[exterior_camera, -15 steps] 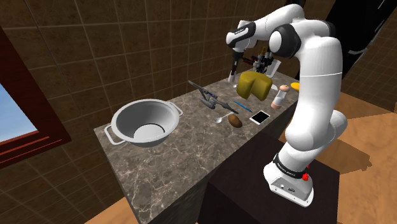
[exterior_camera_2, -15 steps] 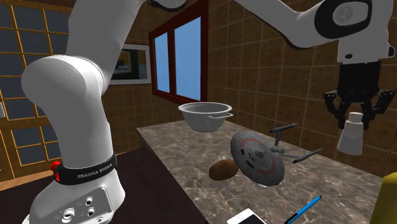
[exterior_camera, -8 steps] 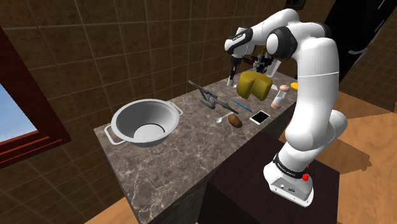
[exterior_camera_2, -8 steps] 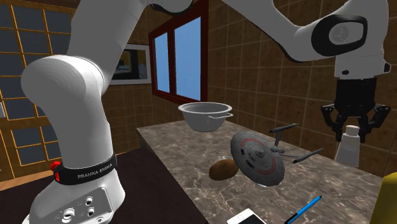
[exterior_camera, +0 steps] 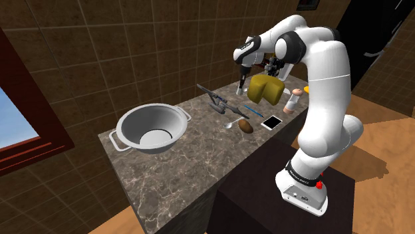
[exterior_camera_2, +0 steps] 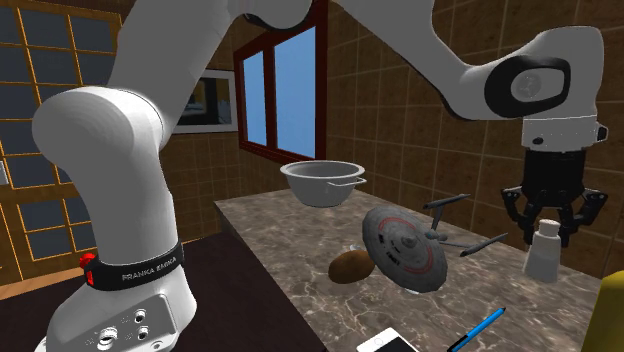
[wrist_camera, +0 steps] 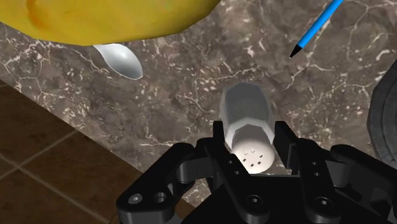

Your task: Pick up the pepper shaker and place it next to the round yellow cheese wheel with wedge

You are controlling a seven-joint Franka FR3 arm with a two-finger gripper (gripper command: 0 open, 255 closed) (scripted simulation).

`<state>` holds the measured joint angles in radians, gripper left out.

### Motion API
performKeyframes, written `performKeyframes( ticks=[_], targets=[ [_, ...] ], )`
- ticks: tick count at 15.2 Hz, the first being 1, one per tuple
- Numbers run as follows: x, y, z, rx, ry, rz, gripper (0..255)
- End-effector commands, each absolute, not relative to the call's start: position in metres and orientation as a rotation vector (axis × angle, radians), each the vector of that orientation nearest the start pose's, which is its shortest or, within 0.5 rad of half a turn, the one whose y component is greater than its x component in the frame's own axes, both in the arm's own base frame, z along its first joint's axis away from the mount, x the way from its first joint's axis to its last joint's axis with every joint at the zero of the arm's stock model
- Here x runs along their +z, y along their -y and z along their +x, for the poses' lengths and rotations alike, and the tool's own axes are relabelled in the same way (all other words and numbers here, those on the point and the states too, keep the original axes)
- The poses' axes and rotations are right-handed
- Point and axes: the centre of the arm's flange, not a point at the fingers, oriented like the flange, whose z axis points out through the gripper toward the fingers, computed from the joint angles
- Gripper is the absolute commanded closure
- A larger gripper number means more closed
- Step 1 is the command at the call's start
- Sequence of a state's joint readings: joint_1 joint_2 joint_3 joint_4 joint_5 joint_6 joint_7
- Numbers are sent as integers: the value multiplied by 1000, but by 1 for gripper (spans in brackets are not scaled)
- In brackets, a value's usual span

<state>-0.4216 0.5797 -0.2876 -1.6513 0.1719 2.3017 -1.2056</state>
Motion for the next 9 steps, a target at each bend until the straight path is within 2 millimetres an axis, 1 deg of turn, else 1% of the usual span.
performKeyframes(
  ticks=[1, 7, 9],
  targets=[
    [284, 429, 544, -65, 705, -3156, 255],
    [250, 429, 544, -65, 705, -3156, 255],
    [250, 429, 544, -65, 705, -3156, 255]
  ],
)
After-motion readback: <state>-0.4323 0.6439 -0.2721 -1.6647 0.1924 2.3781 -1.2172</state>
